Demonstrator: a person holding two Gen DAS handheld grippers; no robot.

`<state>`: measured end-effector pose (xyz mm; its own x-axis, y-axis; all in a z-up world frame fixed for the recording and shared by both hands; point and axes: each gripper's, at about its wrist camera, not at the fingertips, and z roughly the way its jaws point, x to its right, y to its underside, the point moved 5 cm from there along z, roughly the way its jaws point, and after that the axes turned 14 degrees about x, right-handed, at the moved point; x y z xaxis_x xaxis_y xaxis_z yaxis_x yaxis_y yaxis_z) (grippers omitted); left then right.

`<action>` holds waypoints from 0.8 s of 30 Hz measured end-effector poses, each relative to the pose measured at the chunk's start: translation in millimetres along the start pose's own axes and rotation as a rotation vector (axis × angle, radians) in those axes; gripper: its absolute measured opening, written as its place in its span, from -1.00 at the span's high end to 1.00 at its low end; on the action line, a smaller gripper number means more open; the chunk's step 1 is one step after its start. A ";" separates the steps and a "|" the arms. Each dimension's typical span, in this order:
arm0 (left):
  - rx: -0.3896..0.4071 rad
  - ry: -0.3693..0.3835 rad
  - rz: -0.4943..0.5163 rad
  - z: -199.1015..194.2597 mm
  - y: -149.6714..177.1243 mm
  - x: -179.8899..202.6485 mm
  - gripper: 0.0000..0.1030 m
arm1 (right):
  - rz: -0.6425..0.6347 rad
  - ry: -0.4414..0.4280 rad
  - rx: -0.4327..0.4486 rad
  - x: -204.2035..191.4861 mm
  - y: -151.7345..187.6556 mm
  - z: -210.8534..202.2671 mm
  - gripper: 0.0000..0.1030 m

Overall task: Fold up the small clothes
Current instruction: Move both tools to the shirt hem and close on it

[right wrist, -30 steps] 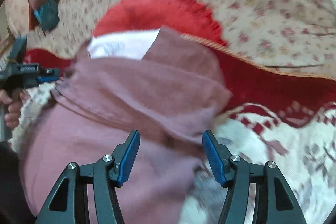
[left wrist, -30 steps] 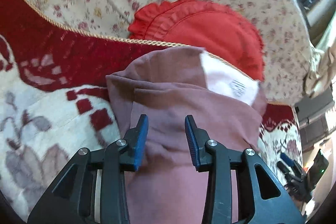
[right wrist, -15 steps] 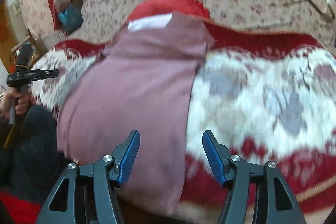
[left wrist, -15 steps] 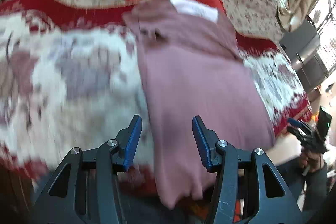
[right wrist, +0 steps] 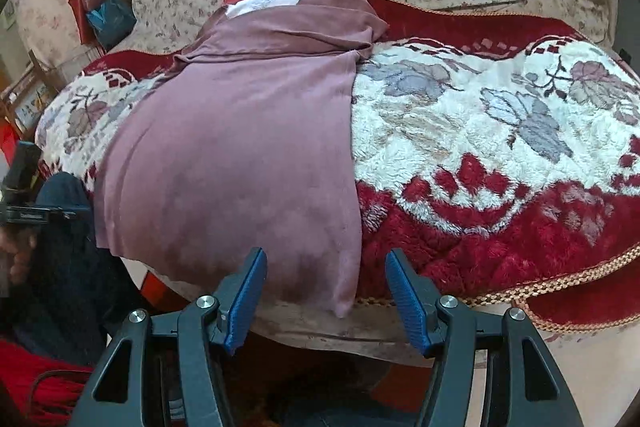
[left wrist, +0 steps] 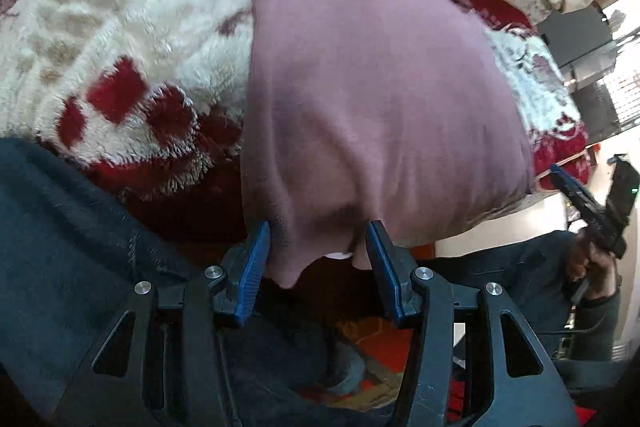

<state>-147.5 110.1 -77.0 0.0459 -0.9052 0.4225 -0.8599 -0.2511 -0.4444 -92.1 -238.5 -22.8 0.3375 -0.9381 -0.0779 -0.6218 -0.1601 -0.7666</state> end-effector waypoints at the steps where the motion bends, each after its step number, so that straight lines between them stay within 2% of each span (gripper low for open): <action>1: -0.011 -0.019 0.002 5.0 0.4 -0.8 0.04 | 0.005 0.007 0.001 1.7 -0.2 0.1 -0.16; 7: -0.007 -0.161 0.057 4.0 3.0 5.0 0.04 | 0.023 0.028 -0.039 9.7 4.9 2.0 -0.16; 9: -0.021 -0.221 0.059 12.7 2.4 1.5 0.05 | 0.022 0.021 -0.047 11.3 7.1 0.9 -0.16; 11: -0.027 -0.250 0.062 17.8 1.8 2.6 0.04 | 0.014 0.005 -0.055 10.0 9.7 1.4 -0.16; 13: -0.047 -0.225 0.048 26.8 2.3 4.2 0.04 | 0.000 -0.002 -0.074 7.8 13.1 4.9 -0.16; 16: -0.065 -0.139 -0.063 37.2 -1.2 -2.2 0.04 | -0.009 -0.015 -0.104 6.4 18.5 14.8 -0.16; 19: -0.055 -0.105 -0.080 36.4 -2.7 -4.4 0.04 | 0.027 -0.018 -0.127 12.4 20.8 27.2 -0.09; 20: -0.049 -0.098 -0.086 35.3 -2.9 -4.5 0.25 | 0.049 -0.034 -0.143 14.2 22.0 32.7 0.07; 21: -0.048 -0.082 -0.098 31.7 -1.2 -8.7 0.44 | 0.058 -0.045 -0.160 14.5 23.6 36.4 0.36; 23: -0.067 -0.059 -0.116 29.2 3.4 -13.2 0.89 | 0.059 -0.050 -0.195 13.7 28.1 43.9 0.54; 24: -0.068 -0.049 -0.114 28.4 5.2 -11.2 0.90 | 0.055 -0.050 -0.205 12.8 29.3 45.6 0.64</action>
<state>-138.0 109.2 -106.5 0.1688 -0.8882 0.4274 -0.8801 -0.3310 -0.3404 -73.8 -241.2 -75.3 0.3302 -0.9317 -0.1515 -0.7693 -0.1726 -0.6151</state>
